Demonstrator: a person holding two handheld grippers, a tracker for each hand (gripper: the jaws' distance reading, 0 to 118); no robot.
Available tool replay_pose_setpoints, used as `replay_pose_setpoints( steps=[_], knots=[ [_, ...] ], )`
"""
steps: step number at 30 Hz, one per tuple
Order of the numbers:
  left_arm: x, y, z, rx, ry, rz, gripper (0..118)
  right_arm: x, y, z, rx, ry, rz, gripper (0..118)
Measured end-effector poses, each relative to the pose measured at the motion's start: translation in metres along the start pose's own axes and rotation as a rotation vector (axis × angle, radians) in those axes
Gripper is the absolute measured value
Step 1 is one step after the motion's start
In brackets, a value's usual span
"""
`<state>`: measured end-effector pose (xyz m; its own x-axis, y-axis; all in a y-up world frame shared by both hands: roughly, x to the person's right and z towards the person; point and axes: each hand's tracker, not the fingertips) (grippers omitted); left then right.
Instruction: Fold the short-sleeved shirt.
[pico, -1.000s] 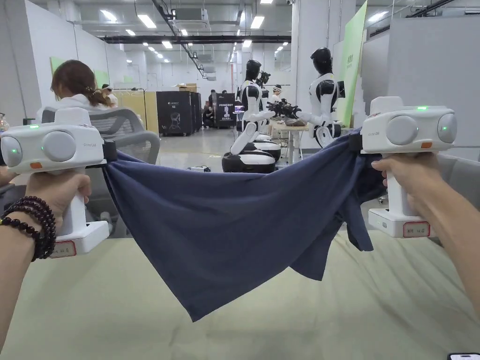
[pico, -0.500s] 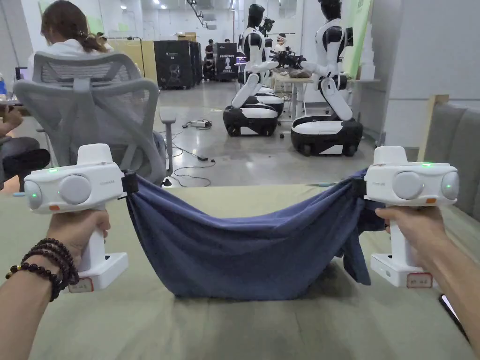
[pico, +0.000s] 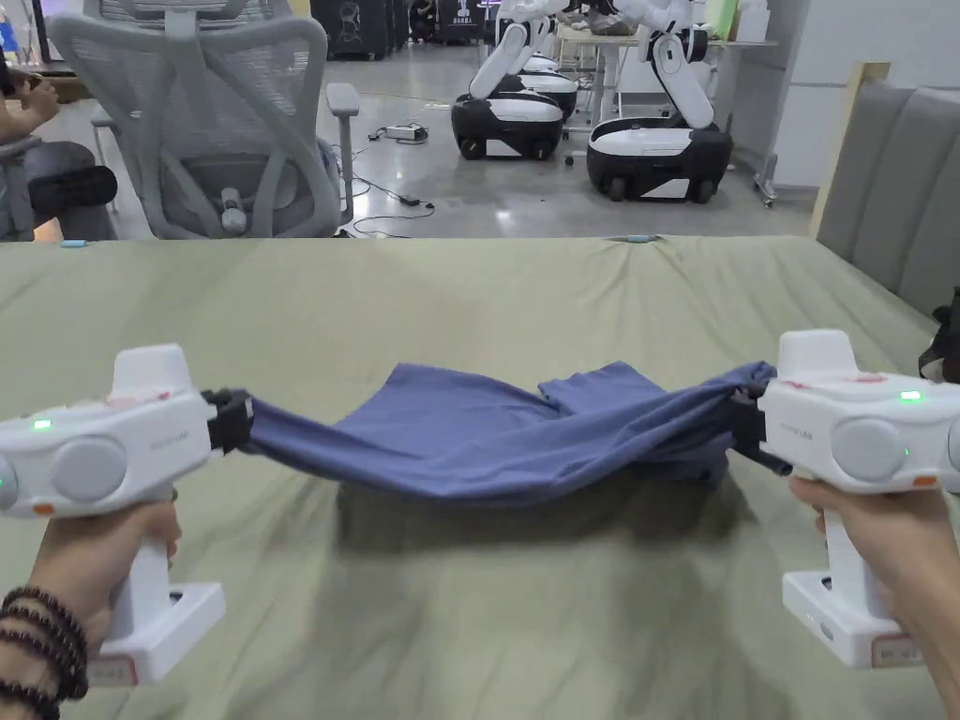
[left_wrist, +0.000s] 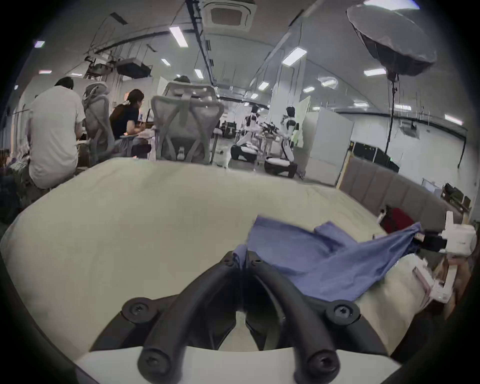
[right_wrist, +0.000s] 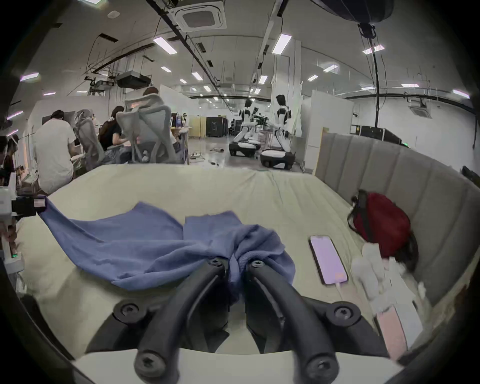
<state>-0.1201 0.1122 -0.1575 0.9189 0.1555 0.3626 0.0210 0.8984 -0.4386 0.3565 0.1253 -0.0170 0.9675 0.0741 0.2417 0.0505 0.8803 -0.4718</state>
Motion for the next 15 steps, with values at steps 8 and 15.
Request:
replay_pose_setpoints(
  steps=[8,15],
  knots=[
    [-0.008,-0.070,-0.009,-0.264,0.087,0.036,2,0.001,-0.078,-0.031,-0.286,-0.029,0.023,10],
    [-0.002,-0.073,-0.023,-0.316,0.118,-0.006,11,0.006,-0.091,-0.043,-0.327,-0.046,-0.020,24]
  ],
)
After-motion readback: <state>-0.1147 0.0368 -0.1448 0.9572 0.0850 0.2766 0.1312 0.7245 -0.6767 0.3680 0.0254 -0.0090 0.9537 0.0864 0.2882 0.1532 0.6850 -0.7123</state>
